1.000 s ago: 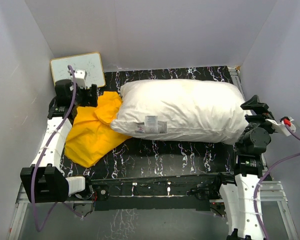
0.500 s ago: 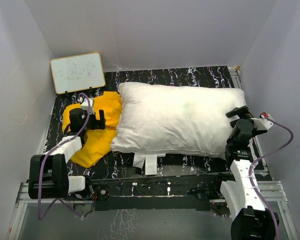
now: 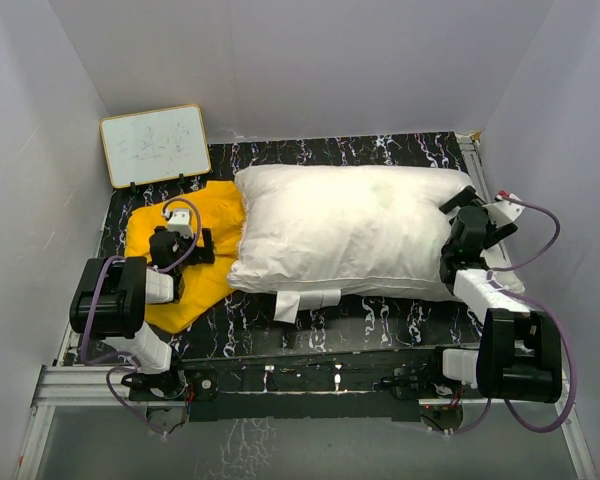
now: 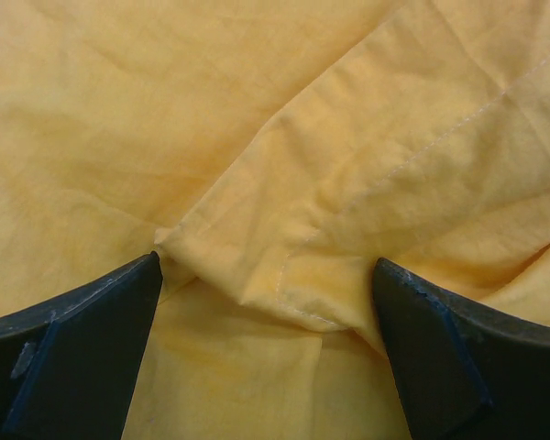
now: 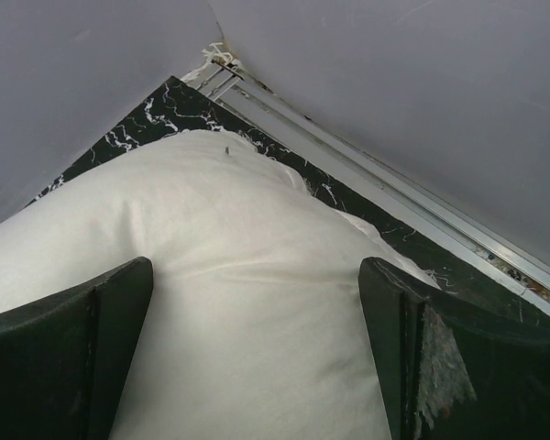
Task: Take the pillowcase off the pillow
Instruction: Place the pillow at the center of the board, then reset both arms
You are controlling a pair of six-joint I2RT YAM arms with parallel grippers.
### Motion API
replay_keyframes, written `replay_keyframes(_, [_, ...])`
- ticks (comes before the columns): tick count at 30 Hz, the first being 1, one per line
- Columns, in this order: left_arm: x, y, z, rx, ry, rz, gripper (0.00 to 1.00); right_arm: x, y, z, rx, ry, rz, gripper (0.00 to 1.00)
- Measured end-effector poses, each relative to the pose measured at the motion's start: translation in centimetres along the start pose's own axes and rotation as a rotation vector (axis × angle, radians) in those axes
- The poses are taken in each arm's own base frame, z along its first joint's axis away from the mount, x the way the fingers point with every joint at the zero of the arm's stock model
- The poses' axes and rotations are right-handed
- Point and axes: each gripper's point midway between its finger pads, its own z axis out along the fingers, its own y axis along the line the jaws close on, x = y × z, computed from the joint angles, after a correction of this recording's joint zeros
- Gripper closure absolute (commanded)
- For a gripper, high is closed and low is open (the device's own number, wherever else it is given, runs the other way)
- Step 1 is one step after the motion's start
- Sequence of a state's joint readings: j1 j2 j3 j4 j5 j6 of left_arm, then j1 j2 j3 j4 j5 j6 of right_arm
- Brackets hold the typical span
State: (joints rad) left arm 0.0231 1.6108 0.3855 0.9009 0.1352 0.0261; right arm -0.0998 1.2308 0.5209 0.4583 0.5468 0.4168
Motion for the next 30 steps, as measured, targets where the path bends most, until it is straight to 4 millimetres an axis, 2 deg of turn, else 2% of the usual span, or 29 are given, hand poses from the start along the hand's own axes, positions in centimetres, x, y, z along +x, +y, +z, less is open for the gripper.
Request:
replay_keyframes(2, [0.3,0.1,-0.2,-0.009,-0.039,0.005,0.03,0.1,0.3,0.0,-0.031,-0.033,0.02,0.02])
replay_keyframes(6, [0.9,0.2,-1.4,-0.021,-0.102,0.021,0.03,1.5,-0.7,-1.6,-0.115,-0.109,0.031,0.02])
replay_keyframes(9, [0.4,0.7,-1.2,-0.024,-0.121,0.004,0.03,1.3,0.3,-1.8,-0.187,-0.161,0.012,0.02])
replay_keyframes(14, [0.3,1.4,-1.2,-0.037,-0.129,-0.015,0.03,2.3,0.8,-4.2,-0.305,-0.247,-0.013,0.02])
replay_keyframes(16, [0.2,1.4,-1.2,-0.037,-0.13,-0.016,0.03,2.4,1.1,-4.4,-0.332,-0.247,-0.032,0.02])
replay_keyframes(19, [0.3,1.3,-1.2,-0.036,-0.13,-0.019,0.03,3.2,2.2,-3.9,-0.381,-0.234,-0.074,0.02])
replay_keyframes(24, [0.3,1.3,-1.2,-0.036,-0.13,-0.019,0.03,2.3,4.8,-3.2,-0.462,-0.255,-0.113,0.02])
replay_keyframes(30, [0.3,1.3,-1.2,-0.036,-0.129,-0.019,0.03,2.9,7.5,-3.1,-0.583,-0.235,-0.189,0.02])
